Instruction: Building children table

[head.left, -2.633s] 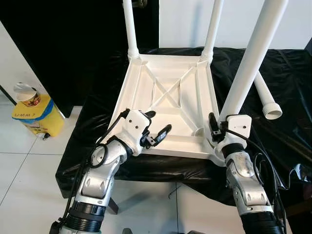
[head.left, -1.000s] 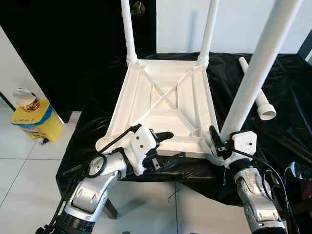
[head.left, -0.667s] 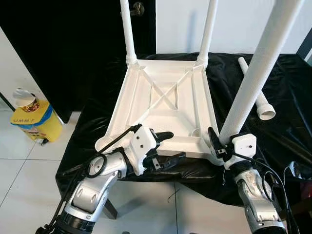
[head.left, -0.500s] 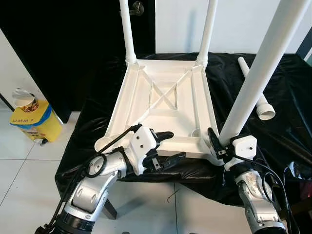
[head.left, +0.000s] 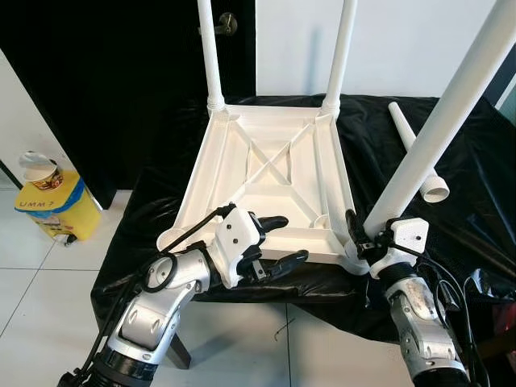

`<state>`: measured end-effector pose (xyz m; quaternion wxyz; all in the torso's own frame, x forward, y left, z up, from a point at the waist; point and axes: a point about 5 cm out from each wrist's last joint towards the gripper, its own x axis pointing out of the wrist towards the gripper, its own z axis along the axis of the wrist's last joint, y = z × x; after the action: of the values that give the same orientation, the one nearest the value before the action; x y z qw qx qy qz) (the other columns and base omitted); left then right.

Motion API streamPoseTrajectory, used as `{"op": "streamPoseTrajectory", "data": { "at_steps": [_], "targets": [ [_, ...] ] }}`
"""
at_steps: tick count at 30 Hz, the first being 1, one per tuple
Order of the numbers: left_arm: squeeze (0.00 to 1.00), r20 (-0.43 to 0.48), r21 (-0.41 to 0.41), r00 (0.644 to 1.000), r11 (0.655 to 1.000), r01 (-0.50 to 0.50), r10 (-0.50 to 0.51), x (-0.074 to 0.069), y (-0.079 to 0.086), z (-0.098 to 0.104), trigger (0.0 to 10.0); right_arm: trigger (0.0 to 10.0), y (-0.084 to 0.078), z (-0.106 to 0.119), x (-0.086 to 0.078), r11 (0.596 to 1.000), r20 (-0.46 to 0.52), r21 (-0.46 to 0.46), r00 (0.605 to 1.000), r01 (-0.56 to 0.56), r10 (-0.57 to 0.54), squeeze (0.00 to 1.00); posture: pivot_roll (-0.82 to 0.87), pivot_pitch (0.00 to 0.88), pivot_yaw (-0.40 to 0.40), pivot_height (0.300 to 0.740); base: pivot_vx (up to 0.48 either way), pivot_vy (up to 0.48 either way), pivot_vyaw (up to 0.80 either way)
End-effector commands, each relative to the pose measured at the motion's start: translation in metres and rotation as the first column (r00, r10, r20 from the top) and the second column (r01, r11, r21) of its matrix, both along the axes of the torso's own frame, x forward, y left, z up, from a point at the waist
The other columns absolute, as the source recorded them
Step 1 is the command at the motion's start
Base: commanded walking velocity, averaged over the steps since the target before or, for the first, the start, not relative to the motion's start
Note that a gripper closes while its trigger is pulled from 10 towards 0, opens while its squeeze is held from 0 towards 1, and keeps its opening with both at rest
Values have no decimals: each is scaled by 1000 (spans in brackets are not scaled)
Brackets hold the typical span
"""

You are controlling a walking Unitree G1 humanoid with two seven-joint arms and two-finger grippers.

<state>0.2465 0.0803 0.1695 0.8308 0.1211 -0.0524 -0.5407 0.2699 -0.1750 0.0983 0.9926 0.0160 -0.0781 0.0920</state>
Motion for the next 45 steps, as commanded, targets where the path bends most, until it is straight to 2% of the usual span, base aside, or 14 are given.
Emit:
{"op": "streamPoseTrajectory", "data": {
  "at_steps": [1,10,13,14,16,17,19,20,21,23,25,31,45],
  "targets": [
    [0,3,9,1000,1000,10,-10,-1,-1,-2,10000,10000,3,-30,-9,1000,-143,11,989,-18,19,0,21,0,-11,740,0,0,0],
    [0,3,10,1000,1000,7,-7,-2,0,-2,10000,10000,3,-36,-16,1000,-150,2,989,2,-1,0,24,0,-9,740,0,0,0],
    [0,4,8,1000,1000,6,-6,-2,0,-2,10000,10000,1,-35,-17,998,-139,-12,988,66,-67,0,23,2,-8,740,0,0,0],
    [0,4,6,1000,1000,6,-6,-2,-1,-2,10000,10000,-2,-34,-16,988,-136,-25,979,153,-155,0,23,4,-8,740,0,0,0],
    [0,4,6,1000,1000,6,-6,-2,-1,-2,10000,10000,-2,-34,-16,988,-136,-25,979,153,-155,0,23,4,-8,740,0,0,0],
    [0,4,5,1000,1000,6,-6,-2,-1,-2,10000,10000,-6,-33,-15,971,-137,-25,962,236,-237,0,23,5,-8,740,0,0,0],
    [0,3,3,1000,1000,5,-5,-2,-1,-2,10000,10000,-12,-34,-13,909,-157,-26,897,415,-414,0,25,9,-11,740,0,0,0],
    [0,3,3,1000,1000,5,-5,-2,-1,-2,10000,10000,-12,-34,-13,909,-157,-26,897,415,-414,0,25,9,-11,740,0,0,0],
    [0,3,2,1000,1000,5,-5,-2,-1,-2,10000,10000,-13,-34,-12,892,-160,-18,879,451,-448,0,24,10,-10,740,0,0,0],
    [0,3,2,1000,1000,5,-5,-2,-1,-2,10000,10000,-13,-34,-12,892,-160,-18,879,451,-448,0,24,10,-10,740,0,0,0],
    [0,2,1,1000,1000,5,-5,-2,-2,-2,10000,10000,-15,-34,-11,875,-173,13,863,484,-474,0,25,12,-11,740,0,0,0],
    [0,2,-2,1000,1000,6,-6,-2,-2,-2,10000,10000,-15,-33,-10,877,-166,27,868,479,-469,0,26,16,-15,740,0,0,0],
    [0,-45,5,998,999,36,-36,-7,-11,-10,10000,10000,-12,-27,-7,868,-124,7,862,496,-492,0,26,23,-21,740,0,0,0]
  ]
}}
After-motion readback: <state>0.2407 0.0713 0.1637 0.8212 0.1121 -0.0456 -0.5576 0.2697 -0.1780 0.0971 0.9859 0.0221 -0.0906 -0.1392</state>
